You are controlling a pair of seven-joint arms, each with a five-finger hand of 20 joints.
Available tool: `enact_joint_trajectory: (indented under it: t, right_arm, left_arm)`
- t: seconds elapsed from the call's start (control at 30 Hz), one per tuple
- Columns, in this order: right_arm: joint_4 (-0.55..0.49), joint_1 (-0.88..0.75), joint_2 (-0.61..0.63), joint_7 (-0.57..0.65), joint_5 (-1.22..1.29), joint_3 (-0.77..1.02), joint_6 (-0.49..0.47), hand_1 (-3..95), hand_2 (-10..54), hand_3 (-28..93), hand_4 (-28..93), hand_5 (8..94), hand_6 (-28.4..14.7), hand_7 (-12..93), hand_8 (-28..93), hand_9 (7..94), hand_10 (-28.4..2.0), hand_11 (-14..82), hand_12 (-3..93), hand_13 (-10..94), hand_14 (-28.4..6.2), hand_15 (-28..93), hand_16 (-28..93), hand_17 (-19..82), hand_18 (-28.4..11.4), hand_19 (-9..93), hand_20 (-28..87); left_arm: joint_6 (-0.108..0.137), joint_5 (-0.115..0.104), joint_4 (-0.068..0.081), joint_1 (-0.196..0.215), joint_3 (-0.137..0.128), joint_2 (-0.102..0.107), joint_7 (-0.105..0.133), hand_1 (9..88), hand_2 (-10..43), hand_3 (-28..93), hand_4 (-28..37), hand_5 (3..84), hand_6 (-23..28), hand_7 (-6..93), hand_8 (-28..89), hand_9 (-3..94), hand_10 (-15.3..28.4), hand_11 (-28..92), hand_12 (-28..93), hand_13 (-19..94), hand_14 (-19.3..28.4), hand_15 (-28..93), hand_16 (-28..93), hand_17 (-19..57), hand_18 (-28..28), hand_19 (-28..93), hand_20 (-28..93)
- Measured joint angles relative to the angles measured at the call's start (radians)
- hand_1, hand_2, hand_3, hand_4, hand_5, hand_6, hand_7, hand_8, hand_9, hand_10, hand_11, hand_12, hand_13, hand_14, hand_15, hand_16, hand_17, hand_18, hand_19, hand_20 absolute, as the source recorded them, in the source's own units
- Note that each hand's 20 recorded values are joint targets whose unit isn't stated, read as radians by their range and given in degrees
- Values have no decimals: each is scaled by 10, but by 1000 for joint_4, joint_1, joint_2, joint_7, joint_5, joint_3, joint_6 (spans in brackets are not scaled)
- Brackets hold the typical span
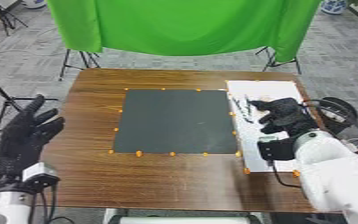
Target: Arrange flowers
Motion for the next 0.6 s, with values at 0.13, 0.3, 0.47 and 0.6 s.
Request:
enact_joint_trajectory:
  t: [0.13, 0.3, 0.47, 0.6]
  right_arm:
    - [-10, 58, -7, 171, -146, -45, -138, 366, -4, 708, -182, 634, -150, 226, -90, 678, -251, 377, 178, 685, -191, 640, 90, 583, -157, 932, -277]
    - [-26, 63, -26, 300, -260, -33, -319, 393, -18, 695, -175, 677, -161, 210, -78, 711, -251, 378, 183, 721, -180, 638, 99, 627, -139, 932, -282]
    - [-49, 40, -38, 386, -285, -17, -422, 414, -28, 683, -169, 694, -167, 193, -68, 728, -252, 370, 188, 732, -179, 632, 105, 638, -136, 932, -282]
    - [-53, 26, -51, 407, -271, -24, -540, 416, -29, 679, -167, 699, -169, 187, -62, 730, -252, 369, 191, 739, -177, 628, 109, 641, -135, 932, -283]
  left_arm:
    - [0, -3, -3, 8, 22, 0, 3, 295, 60, 632, -210, 341, 76, 92, -75, 310, 186, 262, 115, 201, 254, 522, -104, -63, 262, 527, 19]
    - [7, -14, -14, 47, -2, -10, 22, 296, 60, 633, -211, 343, 77, 93, -76, 311, 186, 263, 114, 202, 254, 525, -105, -64, 261, 522, 26]
    - [10, -14, -21, 74, -29, -29, 22, 296, 61, 633, -210, 343, 78, 94, -76, 311, 186, 264, 114, 202, 254, 526, -106, -65, 261, 520, 31]
    - [11, -7, -25, 83, -41, -42, 13, 296, 61, 634, -210, 343, 77, 95, -77, 312, 186, 265, 114, 203, 254, 527, -107, -65, 261, 518, 34]
